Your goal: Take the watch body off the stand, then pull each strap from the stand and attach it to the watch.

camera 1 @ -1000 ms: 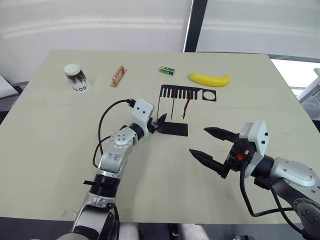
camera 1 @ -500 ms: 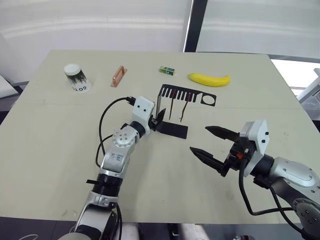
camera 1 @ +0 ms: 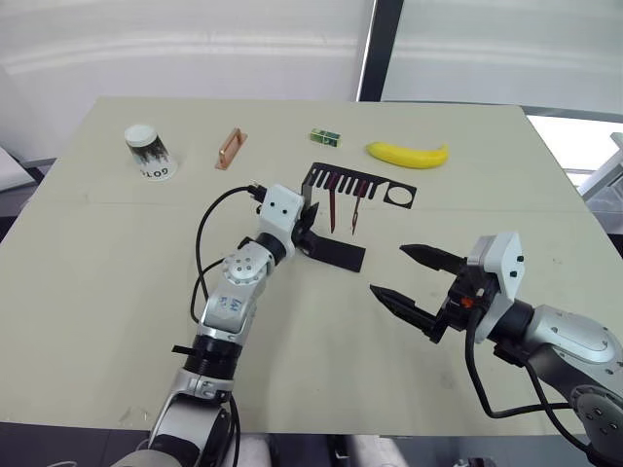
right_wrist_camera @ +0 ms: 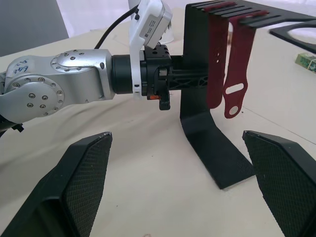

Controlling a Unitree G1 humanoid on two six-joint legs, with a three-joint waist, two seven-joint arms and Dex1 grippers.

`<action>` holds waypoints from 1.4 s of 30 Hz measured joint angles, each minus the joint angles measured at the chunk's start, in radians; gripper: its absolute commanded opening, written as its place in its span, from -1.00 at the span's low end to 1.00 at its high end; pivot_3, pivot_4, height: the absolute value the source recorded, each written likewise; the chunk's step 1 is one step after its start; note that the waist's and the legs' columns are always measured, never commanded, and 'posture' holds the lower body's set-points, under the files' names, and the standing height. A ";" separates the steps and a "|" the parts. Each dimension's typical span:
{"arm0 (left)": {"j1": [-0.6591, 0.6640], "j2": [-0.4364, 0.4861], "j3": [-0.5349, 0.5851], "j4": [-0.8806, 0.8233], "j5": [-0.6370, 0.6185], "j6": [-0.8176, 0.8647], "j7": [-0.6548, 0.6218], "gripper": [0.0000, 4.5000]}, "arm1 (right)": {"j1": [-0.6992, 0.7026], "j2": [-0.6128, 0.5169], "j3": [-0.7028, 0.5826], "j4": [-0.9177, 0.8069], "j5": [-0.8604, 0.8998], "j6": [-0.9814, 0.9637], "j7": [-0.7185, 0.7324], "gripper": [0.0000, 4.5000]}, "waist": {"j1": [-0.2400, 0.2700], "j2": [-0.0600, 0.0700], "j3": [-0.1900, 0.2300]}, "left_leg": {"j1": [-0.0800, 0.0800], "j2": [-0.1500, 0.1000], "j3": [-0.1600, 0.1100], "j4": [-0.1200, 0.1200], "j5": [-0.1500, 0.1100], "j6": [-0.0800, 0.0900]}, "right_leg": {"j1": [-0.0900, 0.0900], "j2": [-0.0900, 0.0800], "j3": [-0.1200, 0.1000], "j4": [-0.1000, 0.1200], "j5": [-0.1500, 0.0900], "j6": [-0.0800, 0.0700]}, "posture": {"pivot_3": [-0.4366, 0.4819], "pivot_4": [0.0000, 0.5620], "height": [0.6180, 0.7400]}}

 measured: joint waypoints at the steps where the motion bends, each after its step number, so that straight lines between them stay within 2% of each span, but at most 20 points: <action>1: -0.001 0.000 -0.003 -0.001 0.009 -0.003 0.003 -0.97 | -0.002 0.000 -0.001 0.002 0.000 0.000 0.000 1.00 | 0.000 0.000 0.000 | 0.000 0.000 0.000 0.000 0.000 0.000 | 0.000 0.000 0.000 0.000 0.000 0.000 | -0.05 -0.47 1.00; 12: -0.001 -0.016 -0.003 -0.003 0.043 0.004 0.065 -0.97 | -0.028 0.000 -0.014 0.005 0.011 0.023 -0.005 1.00 | 0.001 0.000 0.000 | 0.000 0.000 0.000 0.000 0.000 0.000 | 0.000 0.000 0.000 0.000 0.000 0.000 | -0.05 -0.47 1.00; 22: -0.028 -0.079 0.030 0.038 0.045 0.019 0.173 -0.97 | -0.057 0.040 0.016 -0.037 0.068 0.090 -0.134 1.00 | -0.001 0.000 0.000 | 0.000 0.000 0.000 0.001 0.000 0.000 | 0.000 0.000 0.000 0.001 0.000 0.000 | -0.05 -0.47 1.00; 29: -0.028 -0.113 0.031 0.040 0.054 0.022 0.209 -0.97 | -0.139 0.132 0.099 -0.038 0.044 0.160 -0.321 1.00 | 0.002 0.000 0.000 | 0.000 0.000 0.000 0.001 0.000 0.000 | 0.000 0.000 0.000 0.000 0.000 0.000 | -0.05 -0.47 1.00; 35: -0.027 -0.129 0.015 0.038 0.080 0.022 0.240 -0.97 | -0.279 0.320 0.242 -0.001 -0.104 0.219 -0.557 1.00 | -0.002 0.001 -0.001 | 0.000 0.000 0.001 0.001 0.000 0.000 | -0.001 0.000 0.000 0.001 0.000 0.000 | -0.05 -0.47 1.00; 42: -0.025 -0.132 0.005 0.034 0.093 0.022 0.248 -0.97 | -0.357 0.444 0.357 0.058 -0.271 0.240 -0.651 1.00 | 0.000 0.001 -0.001 | -0.001 0.000 0.001 0.001 0.000 0.000 | -0.001 0.000 0.000 0.001 0.000 0.000 | -0.05 -0.47 1.00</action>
